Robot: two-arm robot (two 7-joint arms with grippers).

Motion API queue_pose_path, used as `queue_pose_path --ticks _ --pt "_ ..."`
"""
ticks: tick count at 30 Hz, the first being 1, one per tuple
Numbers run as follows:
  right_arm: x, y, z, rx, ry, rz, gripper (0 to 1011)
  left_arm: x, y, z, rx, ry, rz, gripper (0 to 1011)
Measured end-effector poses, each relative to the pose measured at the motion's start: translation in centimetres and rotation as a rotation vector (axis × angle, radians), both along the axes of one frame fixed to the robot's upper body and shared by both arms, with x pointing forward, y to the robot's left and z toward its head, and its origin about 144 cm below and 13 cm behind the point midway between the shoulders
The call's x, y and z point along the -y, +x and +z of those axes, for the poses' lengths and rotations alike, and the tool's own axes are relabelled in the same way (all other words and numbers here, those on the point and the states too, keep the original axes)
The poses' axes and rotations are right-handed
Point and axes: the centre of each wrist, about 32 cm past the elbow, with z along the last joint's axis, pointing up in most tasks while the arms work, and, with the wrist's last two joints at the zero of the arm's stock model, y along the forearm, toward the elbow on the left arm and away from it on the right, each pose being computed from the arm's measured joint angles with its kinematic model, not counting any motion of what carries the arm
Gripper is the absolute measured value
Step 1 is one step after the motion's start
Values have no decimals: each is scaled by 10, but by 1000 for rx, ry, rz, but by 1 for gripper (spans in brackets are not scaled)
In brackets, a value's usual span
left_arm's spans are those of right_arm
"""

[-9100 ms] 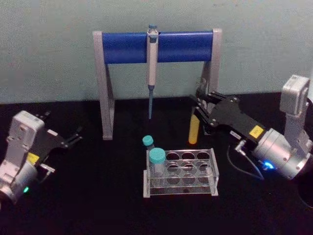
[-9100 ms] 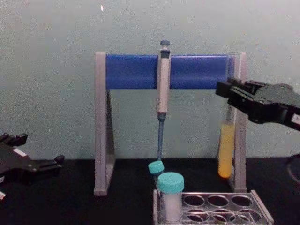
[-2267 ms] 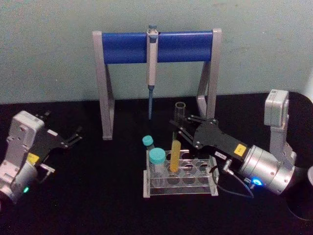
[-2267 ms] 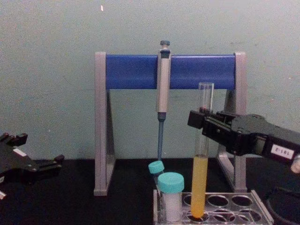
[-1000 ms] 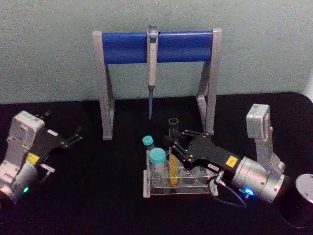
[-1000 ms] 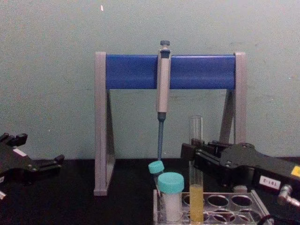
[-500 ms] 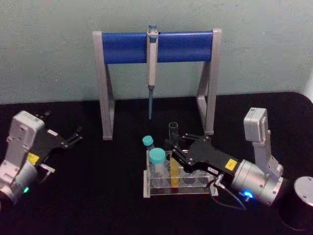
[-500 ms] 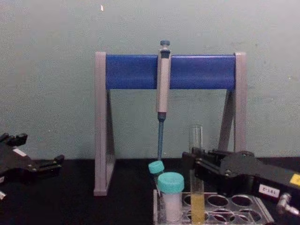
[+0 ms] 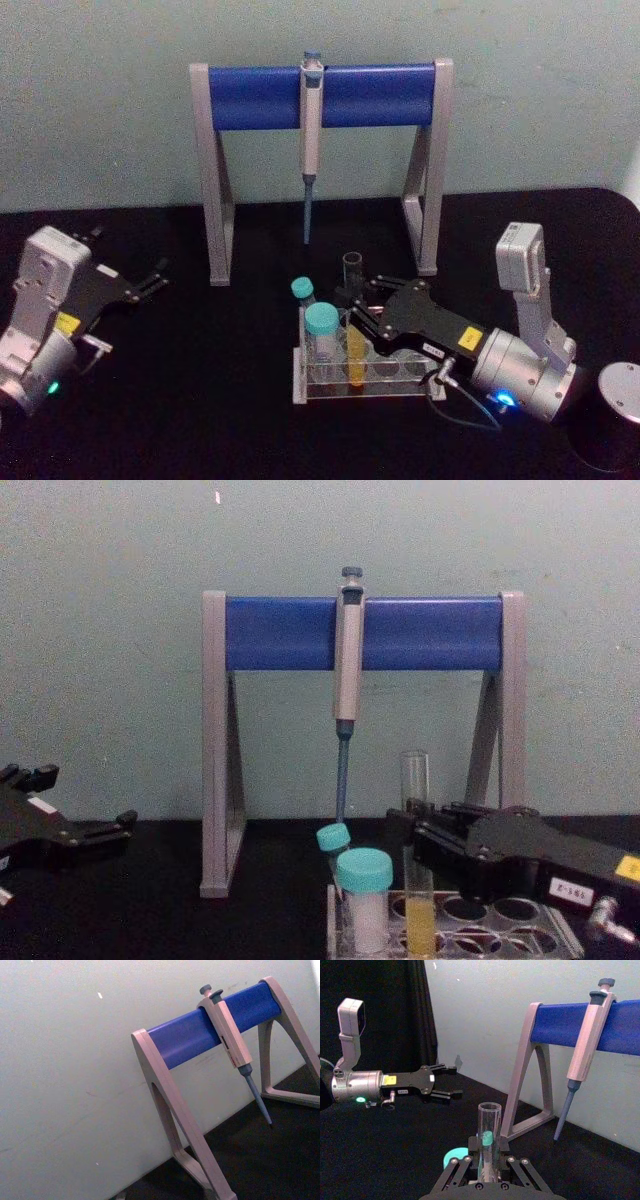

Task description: Pick up the test tube from the test tube rack, shake it, then place it back into the test tube rack.

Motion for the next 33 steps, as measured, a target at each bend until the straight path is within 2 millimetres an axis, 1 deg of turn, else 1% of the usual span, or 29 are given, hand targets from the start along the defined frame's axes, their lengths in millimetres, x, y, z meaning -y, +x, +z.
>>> queue_pose_path --ticks 6,8,9,10,12,14,15,16,19,21,23,25,27,29,30,33 --pt "0 0 0 0 0 1 234 0 0 0 0 0 0 1001" --pt "0 0 0 -1 -1 1 302 0 0 0 0 0 0 1001" --pt "0 0 0 -1 -2 1 318 0 0 0 0 0 0 1001" --pt "0 0 0 -1 -2 1 380 0 0 0 0 0 0 1001" --pt "0 0 0 -1 -2 1 413 0 0 0 0 0 0 1001" --pt "0 0 0 -1 -2 1 470 0 0 0 0 0 0 1001" --pt "0 0 0 -1 -2 1 524 0 0 0 0 0 0 1001" --pt "0 0 0 -1 -2 1 546 0 0 0 0 0 0 1001" --pt "0 0 0 0 -2 1 664 0 0 0 0 0 0 1001" --pt "0 0 0 0 -2 1 702 0 0 0 0 0 0 1001" --pt "0 0 0 0 -2 1 785 0 0 0 0 0 0 1001" --pt "0 0 0 0 -2 1 814 0 0 0 0 0 0 1001" --pt "0 0 0 0 -2 1 889 0 0 0 0 0 0 1001" --pt "0 0 0 0 -2 1 922 0 0 0 0 0 0 1001" --pt "0 0 0 0 -1 1 969 0 0 0 0 0 0 1001" --pt "0 0 0 0 -1 1 1000 0 0 0 0 0 0 1001"
